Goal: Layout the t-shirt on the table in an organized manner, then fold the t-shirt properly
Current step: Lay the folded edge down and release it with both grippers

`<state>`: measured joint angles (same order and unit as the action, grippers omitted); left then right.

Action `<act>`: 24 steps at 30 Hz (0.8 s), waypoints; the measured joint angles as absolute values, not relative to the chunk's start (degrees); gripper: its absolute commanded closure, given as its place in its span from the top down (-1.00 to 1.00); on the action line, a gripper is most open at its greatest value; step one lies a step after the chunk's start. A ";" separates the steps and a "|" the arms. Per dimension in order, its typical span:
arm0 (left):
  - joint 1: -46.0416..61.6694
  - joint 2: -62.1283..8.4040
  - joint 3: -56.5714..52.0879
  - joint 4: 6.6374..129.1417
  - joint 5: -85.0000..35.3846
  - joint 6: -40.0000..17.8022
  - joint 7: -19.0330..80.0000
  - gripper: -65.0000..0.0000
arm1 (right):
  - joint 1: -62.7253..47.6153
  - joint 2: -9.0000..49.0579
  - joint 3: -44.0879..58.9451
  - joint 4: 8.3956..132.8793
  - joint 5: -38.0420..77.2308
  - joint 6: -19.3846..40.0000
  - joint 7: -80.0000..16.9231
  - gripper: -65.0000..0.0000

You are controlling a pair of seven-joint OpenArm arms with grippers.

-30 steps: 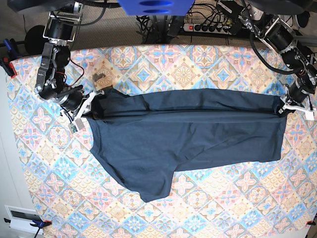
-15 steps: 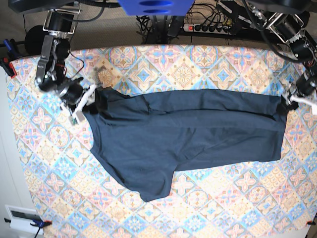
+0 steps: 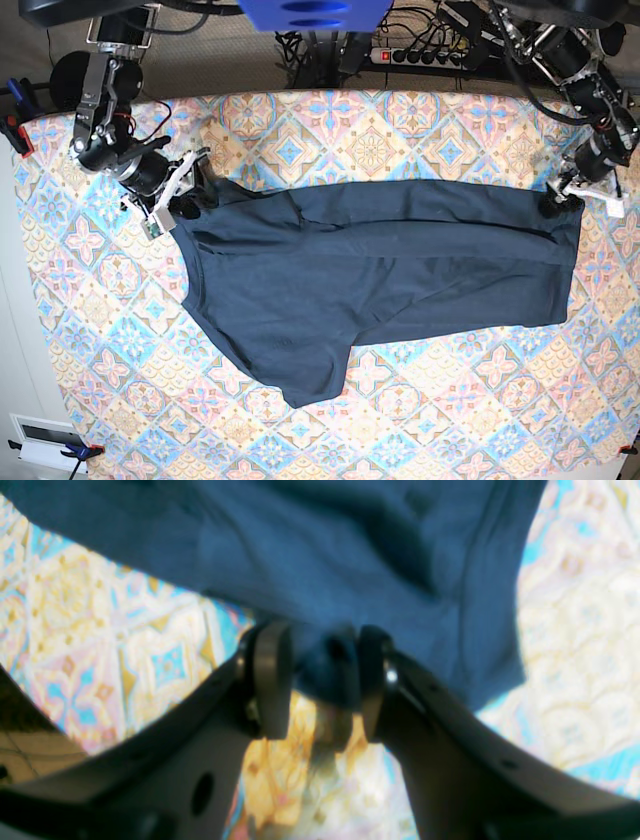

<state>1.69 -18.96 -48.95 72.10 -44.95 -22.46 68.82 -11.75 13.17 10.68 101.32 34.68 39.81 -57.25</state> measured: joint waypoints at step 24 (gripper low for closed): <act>-6.00 -16.05 -49.21 64.97 -36.03 -22.52 64.71 -1.00 | -15.73 13.17 17.26 94.41 35.07 39.81 -56.75 -0.32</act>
